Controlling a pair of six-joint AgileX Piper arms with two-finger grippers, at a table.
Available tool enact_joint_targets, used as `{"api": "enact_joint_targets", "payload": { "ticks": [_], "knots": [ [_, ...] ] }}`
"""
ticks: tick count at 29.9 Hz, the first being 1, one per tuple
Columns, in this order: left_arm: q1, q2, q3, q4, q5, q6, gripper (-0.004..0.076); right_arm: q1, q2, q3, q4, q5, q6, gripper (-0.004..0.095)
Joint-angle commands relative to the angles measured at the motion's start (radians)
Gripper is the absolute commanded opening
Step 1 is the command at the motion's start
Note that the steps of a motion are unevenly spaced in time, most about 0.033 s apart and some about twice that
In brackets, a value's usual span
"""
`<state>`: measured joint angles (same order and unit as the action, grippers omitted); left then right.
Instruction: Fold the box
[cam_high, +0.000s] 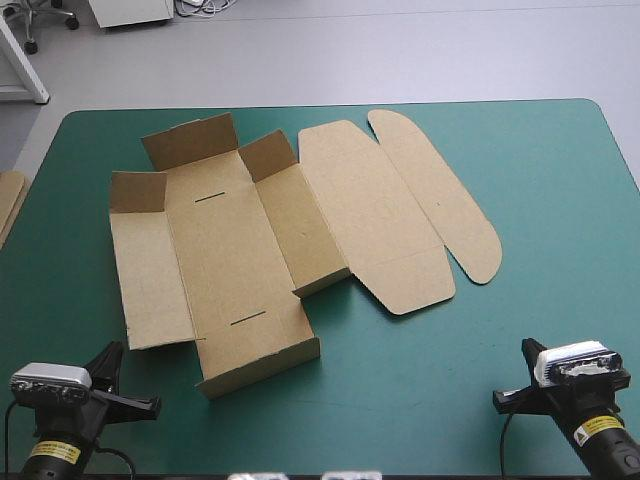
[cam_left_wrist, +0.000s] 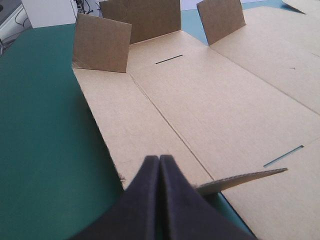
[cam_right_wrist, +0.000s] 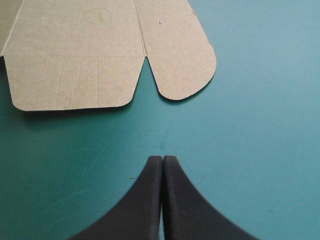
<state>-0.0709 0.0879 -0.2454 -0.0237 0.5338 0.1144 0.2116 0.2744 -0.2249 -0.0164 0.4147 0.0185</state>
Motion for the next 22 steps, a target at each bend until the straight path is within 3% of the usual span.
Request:
{"api": "enact_joint_targets", "payload": {
  "ticks": [1,19,22],
  "knots": [
    [0.000,0.013,-0.029,-0.012,-0.081,-0.008,-0.0010,0.001,0.006,-0.027,-0.004,-0.081,-0.010,-0.0020],
    [0.000,0.013,-0.029,-0.012,-0.100,-0.008,-0.0008,0.001,0.006,-0.027,-0.004,-0.081,-0.010,-0.0020],
    [0.000,0.013,-0.031,-0.040,-0.137,-0.008,0.0064,0.001,0.006,-0.027,-0.004,-0.081,-0.010,-0.0020]
  ]
}}
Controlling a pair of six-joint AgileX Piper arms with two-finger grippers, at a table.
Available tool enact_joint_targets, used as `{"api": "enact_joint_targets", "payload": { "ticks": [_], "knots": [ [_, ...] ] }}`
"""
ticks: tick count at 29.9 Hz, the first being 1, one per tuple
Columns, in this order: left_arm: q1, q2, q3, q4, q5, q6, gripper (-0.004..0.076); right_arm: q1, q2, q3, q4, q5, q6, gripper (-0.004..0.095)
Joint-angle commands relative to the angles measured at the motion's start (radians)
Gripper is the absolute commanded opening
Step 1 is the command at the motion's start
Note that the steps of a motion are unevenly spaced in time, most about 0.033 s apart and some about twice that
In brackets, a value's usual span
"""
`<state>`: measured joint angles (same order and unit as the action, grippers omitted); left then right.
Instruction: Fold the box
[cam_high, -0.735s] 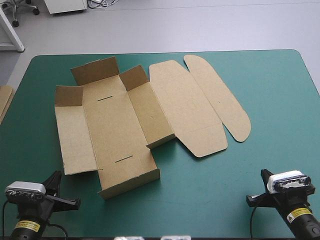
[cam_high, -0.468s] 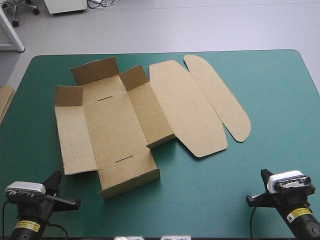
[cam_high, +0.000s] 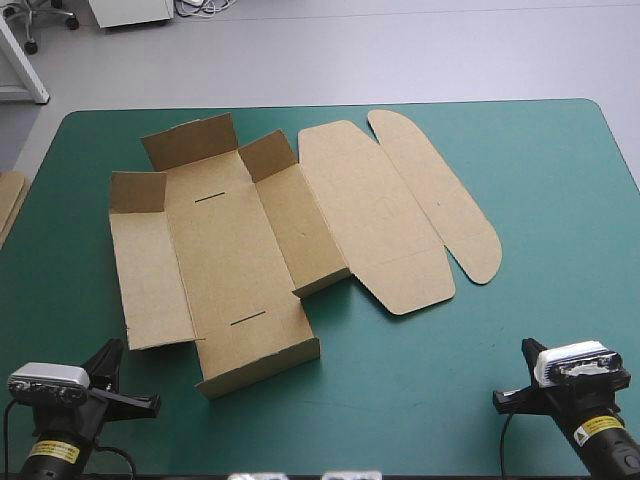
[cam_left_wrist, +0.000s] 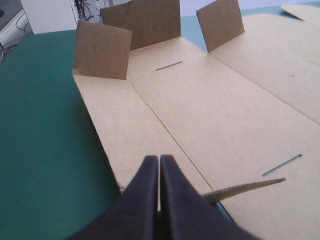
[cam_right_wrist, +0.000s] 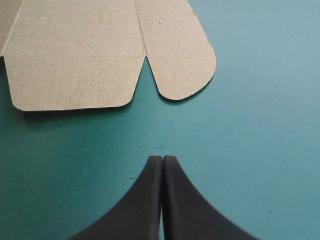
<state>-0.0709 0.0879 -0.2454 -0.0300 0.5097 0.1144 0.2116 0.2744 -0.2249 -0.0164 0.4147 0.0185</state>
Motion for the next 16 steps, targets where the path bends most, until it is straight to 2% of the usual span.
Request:
{"api": "enact_joint_targets", "payload": {
  "ticks": [1,4,6,7,9,12,16],
  "knots": [
    [0.000,0.013,-0.037,-0.049,-0.122,-0.008,0.0125,0.001,0.006,-0.027,-0.004,-0.081,-0.010,-0.0020],
    [0.000,0.020,-0.079,-0.088,-0.120,-0.008,0.0377,0.001,0.006,-0.027,-0.004,-0.083,-0.010,-0.0020],
    [0.000,0.042,-0.136,-0.092,-0.087,-0.008,0.0527,0.001,0.006,-0.027,-0.004,-0.083,-0.010,-0.0020],
    [0.000,0.060,-0.174,-0.087,-0.064,-0.008,0.0576,0.001,0.006,-0.027,-0.004,-0.083,-0.010,-0.0020],
    [0.000,0.106,-0.259,-0.077,-0.011,-0.008,0.0577,0.001,0.006,-0.027,-0.004,-0.085,-0.010,-0.0020],
    [0.000,0.227,-0.413,-0.077,0.089,-0.040,0.0526,0.001,0.006,-0.027,-0.004,-0.094,-0.010,-0.0020],
    [0.000,0.436,-0.602,-0.032,0.247,-0.166,0.0522,0.001,0.006,-0.027,0.001,-0.098,-0.010,-0.0020]
  ]
}}
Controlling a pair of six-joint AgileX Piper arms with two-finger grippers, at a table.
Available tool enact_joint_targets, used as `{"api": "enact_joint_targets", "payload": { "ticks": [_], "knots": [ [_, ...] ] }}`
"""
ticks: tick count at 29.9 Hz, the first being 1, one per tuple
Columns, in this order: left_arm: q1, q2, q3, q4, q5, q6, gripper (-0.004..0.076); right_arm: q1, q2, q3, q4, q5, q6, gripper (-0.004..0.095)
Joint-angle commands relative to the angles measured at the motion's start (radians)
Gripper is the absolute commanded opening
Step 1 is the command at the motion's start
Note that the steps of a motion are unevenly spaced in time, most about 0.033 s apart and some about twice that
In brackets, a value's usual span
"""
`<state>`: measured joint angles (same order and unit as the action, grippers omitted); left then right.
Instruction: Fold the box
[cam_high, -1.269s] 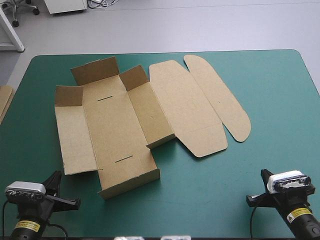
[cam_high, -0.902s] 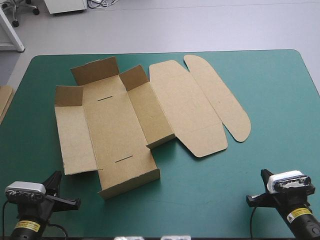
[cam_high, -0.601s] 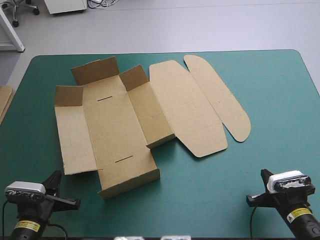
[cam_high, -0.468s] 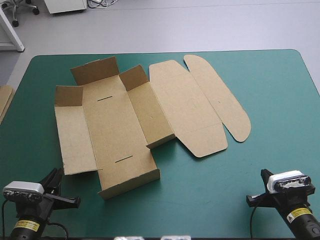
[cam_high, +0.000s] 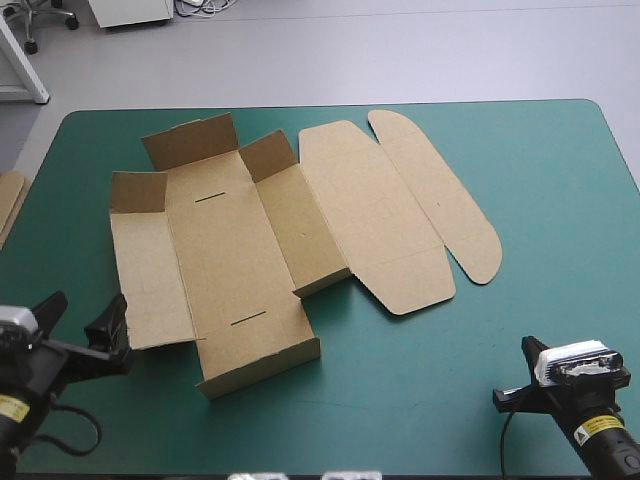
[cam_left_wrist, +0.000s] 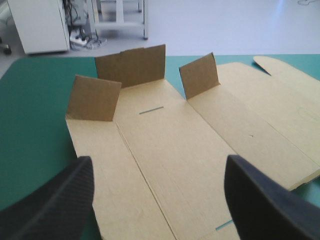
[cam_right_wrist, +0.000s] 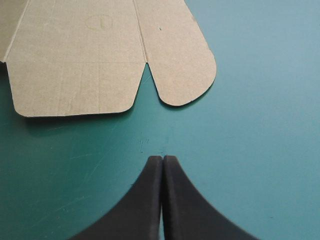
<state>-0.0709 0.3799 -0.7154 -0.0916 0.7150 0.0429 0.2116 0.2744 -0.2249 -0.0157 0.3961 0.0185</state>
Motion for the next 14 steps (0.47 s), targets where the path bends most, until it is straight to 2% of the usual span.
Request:
{"api": "enact_joint_targets", "payload": {
  "ticks": [1,4,7,14],
  "knots": [
    [0.000,0.196,-0.163,0.063,0.066,-0.130,0.0522,0.001,0.006,-0.027,0.000,-0.079,-0.010,-0.0020],
    [0.000,0.320,-0.206,0.159,0.080,-0.229,0.0523,0.001,0.006,-0.027,0.007,-0.079,-0.010,-0.0020],
    [0.000,0.415,-0.207,0.173,0.046,-0.261,0.0522,0.001,0.006,-0.027,0.016,-0.079,-0.010,-0.0020],
    [0.079,0.499,-0.201,0.138,0.046,-0.266,0.0522,0.001,0.006,-0.027,0.016,-0.079,-0.010,-0.0020]
  ]
}}
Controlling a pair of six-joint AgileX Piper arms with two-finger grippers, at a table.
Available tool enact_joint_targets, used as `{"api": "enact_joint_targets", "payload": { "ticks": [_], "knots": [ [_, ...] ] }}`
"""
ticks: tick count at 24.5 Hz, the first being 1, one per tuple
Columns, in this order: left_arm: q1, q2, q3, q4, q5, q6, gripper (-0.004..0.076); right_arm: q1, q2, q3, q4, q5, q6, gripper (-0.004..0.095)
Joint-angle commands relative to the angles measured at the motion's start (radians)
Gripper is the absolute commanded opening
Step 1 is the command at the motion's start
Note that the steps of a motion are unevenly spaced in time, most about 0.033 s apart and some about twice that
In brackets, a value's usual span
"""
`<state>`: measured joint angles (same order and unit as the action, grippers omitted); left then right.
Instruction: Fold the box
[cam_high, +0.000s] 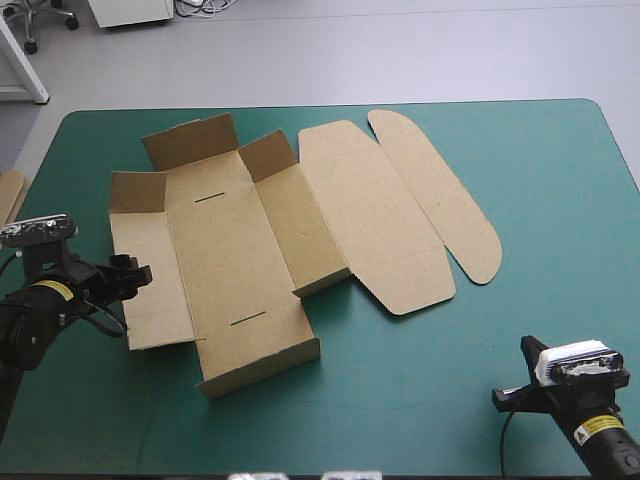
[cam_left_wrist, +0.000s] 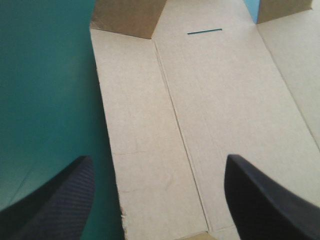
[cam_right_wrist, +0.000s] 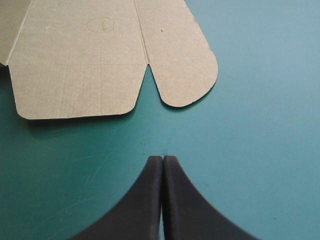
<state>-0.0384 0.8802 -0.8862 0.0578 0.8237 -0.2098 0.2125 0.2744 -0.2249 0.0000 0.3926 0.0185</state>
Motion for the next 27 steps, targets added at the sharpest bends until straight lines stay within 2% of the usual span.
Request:
{"api": "enact_joint_targets", "payload": {
  "ticks": [1,6,10,14,15,17,24,27],
  "knots": [
    [0.089,-0.001,-0.028,-0.022,-0.065,0.003,0.0522,0.000,0.006,-0.027,0.000,-0.075,-0.010,-0.0020],
    [0.298,-0.001,0.041,-0.265,-0.100,0.165,0.0522,0.002,0.006,-0.027,0.000,-0.075,-0.010,-0.0020],
    [0.431,0.049,0.145,-0.605,-0.133,0.449,0.0510,0.005,0.006,-0.027,0.013,-0.075,-0.010,-0.0020],
    [0.561,0.107,0.218,-0.880,-0.100,0.650,0.0510,0.058,0.006,-0.029,0.018,-0.075,-0.018,-0.0020],
    [0.629,0.123,0.253,-0.982,-0.060,0.747,0.0510,0.085,0.006,-0.029,0.018,-0.075,-0.018,-0.0020],
    [0.681,0.137,0.305,-1.051,-0.051,0.823,0.0510,0.095,0.006,-0.029,0.018,-0.075,-0.029,-0.0020],
    [0.686,0.176,0.421,-1.052,-0.086,0.932,0.0510,0.102,0.006,-0.031,0.018,-0.075,-0.029,-0.0020],
    [0.684,0.220,0.423,-1.094,-0.055,0.995,0.0510,0.102,0.006,-0.031,0.018,-0.075,-0.029,-0.0020]
  ]
}}
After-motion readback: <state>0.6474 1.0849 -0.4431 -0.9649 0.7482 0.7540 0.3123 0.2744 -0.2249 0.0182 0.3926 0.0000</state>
